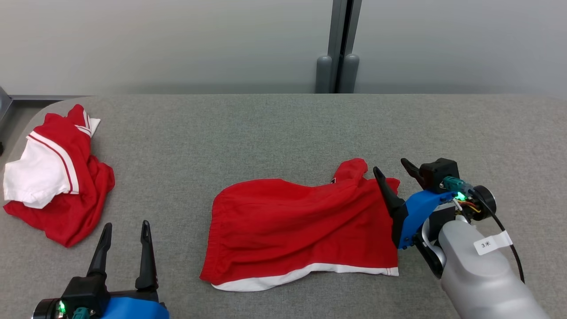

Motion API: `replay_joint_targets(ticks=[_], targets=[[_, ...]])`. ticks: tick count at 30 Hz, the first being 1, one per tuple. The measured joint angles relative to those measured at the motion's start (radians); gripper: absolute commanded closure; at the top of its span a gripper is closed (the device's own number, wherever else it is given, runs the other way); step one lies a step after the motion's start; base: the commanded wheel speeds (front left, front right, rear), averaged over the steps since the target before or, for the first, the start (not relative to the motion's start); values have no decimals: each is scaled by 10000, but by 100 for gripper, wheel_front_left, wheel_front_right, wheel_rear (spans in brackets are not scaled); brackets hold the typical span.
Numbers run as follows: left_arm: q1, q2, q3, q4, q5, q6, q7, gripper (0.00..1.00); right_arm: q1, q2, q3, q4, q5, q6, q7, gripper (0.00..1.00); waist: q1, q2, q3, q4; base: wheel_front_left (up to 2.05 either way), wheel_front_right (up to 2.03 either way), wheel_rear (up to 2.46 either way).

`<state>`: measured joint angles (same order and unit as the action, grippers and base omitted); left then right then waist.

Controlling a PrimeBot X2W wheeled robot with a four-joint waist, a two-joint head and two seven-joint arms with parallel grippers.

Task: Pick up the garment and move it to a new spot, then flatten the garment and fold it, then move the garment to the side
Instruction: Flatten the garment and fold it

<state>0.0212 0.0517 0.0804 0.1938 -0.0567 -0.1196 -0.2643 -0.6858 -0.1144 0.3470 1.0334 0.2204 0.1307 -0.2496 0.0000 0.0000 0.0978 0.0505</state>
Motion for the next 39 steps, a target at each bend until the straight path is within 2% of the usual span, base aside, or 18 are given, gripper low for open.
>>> replay_joint_targets(ticks=[3, 13, 22, 30, 39], targets=[[16, -4, 48, 25, 44, -2, 0, 0, 236, 15, -330, -456, -23, 0, -113, 0, 0, 0, -104, -107, 0, 0, 0], [190, -2, 224, 104, 221, -17, 0, 0, 3316, 92, -1699, -4660, -656, 0, -128, 0, 0, 0, -379, -425, 0, 0, 0], [496, 36, 334, 274, 410, 29, 0, 0, 5761, 543, -2600, -6907, -849, 0, -128, 0, -1, 0, -761, -573, 0, 0, 0], [640, 90, 278, 355, 612, 222, 0, 0, 6900, 631, -2938, -7919, -767, -2, -128, 0, -1, 0, -943, -656, 0, 0, 0], [672, 221, 82, 280, 746, 518, 0, 0, 7178, 633, -3005, -7952, -671, -2, -128, 0, -1, 0, -931, -658, 0, 0, 0]])
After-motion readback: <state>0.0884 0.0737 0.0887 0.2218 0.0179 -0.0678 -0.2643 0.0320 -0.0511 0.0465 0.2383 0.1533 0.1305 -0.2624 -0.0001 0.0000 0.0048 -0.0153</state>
